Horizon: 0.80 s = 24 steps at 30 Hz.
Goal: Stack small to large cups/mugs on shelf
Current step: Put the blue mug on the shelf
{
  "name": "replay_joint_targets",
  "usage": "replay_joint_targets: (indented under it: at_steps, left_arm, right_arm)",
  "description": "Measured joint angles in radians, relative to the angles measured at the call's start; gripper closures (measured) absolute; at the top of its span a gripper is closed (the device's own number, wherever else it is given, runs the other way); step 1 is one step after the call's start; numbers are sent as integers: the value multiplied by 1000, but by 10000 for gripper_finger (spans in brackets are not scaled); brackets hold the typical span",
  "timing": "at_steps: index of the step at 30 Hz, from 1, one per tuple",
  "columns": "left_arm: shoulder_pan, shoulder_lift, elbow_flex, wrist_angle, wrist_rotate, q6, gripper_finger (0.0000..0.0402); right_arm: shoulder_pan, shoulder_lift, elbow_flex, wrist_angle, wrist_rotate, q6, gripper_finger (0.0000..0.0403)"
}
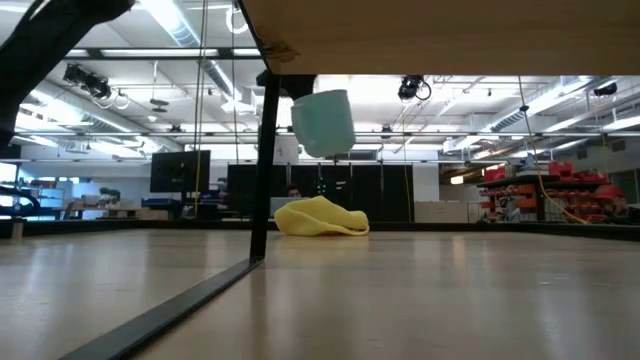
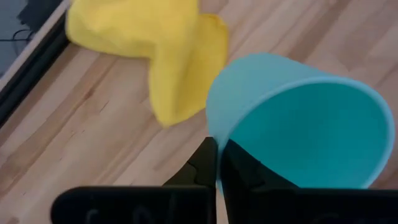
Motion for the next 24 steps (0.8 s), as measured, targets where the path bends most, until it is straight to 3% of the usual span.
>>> replay_joint_targets:
  at_steps: [10, 24]
  left_arm:
    - [-74, 99, 62, 6, 11, -57, 390]
    - [-195, 186, 62, 131, 82, -142, 390]
  right_arm:
    - [0, -60, -213, -2, -63, 106, 390]
    - [-63, -68, -370, -1, -63, 133, 356]
